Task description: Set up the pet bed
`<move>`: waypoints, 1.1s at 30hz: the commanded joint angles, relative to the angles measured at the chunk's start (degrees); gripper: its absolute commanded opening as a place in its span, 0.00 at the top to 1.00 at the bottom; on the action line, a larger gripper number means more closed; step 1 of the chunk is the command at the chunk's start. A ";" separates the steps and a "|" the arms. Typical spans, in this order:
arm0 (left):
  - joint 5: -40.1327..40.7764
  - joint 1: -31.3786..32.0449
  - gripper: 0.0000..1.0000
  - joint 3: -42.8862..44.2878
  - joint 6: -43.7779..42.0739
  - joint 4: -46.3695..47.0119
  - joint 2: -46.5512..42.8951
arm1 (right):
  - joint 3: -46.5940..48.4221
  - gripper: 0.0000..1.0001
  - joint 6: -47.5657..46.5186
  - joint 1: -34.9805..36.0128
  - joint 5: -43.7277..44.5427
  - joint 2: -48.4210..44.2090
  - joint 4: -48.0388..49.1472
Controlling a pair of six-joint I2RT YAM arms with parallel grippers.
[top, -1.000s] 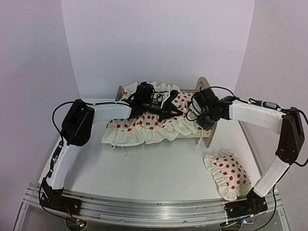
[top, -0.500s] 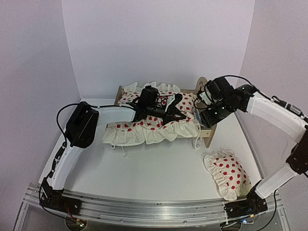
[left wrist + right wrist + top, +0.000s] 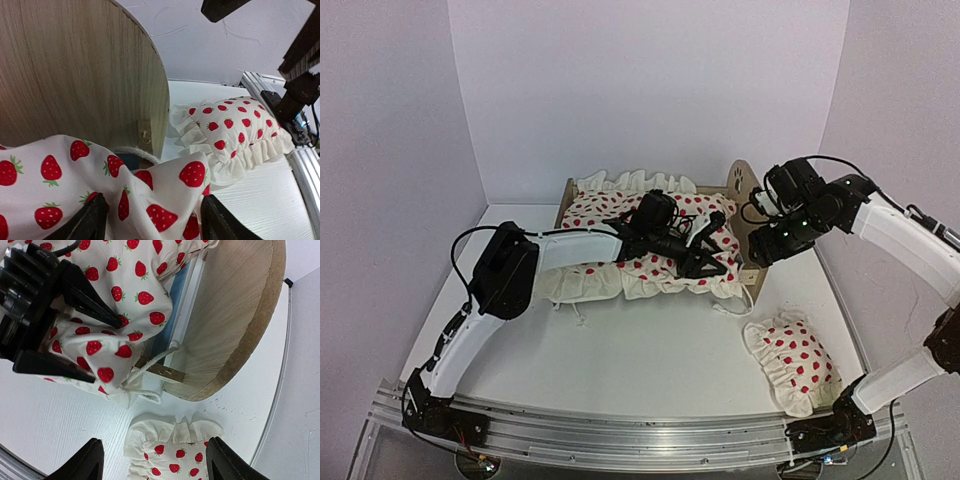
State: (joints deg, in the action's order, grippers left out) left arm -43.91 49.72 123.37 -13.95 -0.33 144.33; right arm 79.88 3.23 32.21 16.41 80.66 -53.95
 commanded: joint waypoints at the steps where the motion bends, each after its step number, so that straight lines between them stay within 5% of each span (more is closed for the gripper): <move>1: -1.98 0.42 0.29 3.37 -6.40 -12.57 -8.93 | -0.98 0.29 0.47 -0.89 -4.61 -0.41 1.07; 6: 6.83 0.38 0.18 1.14 -17.83 -27.53 -15.62 | -3.93 0.29 1.35 -1.07 -6.97 -0.77 3.89; 13: 23.24 0.37 0.18 -5.33 -23.84 -35.70 -17.41 | -6.09 0.27 1.49 -1.05 -9.77 -1.69 6.79; 22: 26.08 1.09 0.19 0.16 -24.72 -39.49 -9.77 | -6.82 0.26 1.76 -1.09 -10.48 -1.93 7.88; 28: 29.52 1.35 0.28 1.43 -23.54 -37.14 -6.15 | -9.05 0.26 3.42 -1.04 -11.81 -3.07 9.70; 31: 28.49 1.42 0.42 1.86 -22.95 -37.51 -5.60 | -10.59 0.26 4.76 -1.03 -12.88 -3.57 10.64; 33: 27.27 1.44 0.60 1.64 -22.61 -38.01 -5.79 | -11.83 0.26 5.71 -1.08 -12.90 -3.81 10.86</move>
State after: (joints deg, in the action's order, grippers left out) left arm -16.35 51.17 123.34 -37.59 -36.95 137.08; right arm 69.80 6.25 31.35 5.40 78.84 -45.08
